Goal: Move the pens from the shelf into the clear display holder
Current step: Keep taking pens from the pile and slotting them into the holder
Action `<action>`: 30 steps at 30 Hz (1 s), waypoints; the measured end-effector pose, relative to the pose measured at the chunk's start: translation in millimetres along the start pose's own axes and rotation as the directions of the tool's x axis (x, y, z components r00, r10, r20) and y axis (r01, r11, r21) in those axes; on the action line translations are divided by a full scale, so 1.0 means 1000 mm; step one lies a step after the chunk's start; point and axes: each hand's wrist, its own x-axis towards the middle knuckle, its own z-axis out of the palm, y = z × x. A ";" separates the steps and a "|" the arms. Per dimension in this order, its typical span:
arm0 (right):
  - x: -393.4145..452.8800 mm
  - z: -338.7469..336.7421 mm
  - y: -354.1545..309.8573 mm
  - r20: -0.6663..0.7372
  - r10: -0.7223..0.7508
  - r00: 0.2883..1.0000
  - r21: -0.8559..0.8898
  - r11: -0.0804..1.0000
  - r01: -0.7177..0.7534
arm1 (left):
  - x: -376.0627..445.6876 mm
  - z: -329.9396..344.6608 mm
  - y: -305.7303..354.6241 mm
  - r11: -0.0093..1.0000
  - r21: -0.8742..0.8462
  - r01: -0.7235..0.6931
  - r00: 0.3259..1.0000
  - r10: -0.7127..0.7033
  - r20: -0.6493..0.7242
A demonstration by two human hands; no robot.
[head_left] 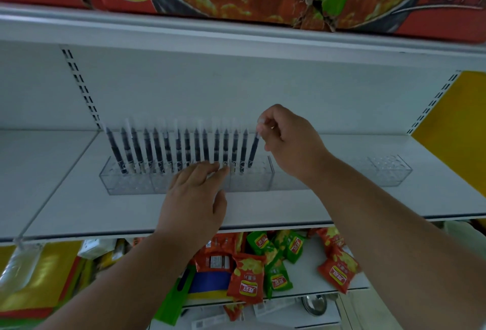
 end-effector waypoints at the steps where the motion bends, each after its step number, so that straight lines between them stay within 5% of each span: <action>1: 0.001 0.003 0.001 -0.005 0.001 1.000 0.009 1.000 -0.001 | 0.000 0.000 0.000 1.000 0.000 0.000 1.000 0.000 0.005; 14: 0.003 0.011 0.014 0.093 -0.005 0.996 -0.054 0.998 0.010 | 0.001 -0.004 0.004 1.000 -0.015 0.016 1.000 -0.016 0.005; 20: -0.019 0.012 0.017 -0.004 0.027 1.000 -0.073 0.997 -0.028 | 0.000 -0.007 0.005 0.999 -0.017 0.037 0.999 -0.037 0.022; 25: -0.036 -0.004 -0.005 0.023 -0.146 0.989 -0.232 0.962 0.147 | 0.001 -0.010 0.007 0.993 -0.099 0.071 0.997 -0.068 0.030; 30: -0.037 -0.003 -0.041 0.006 -0.263 0.965 -0.267 0.929 0.255 | -0.007 -0.024 0.002 0.977 -0.194 0.084 0.987 -0.108 -0.115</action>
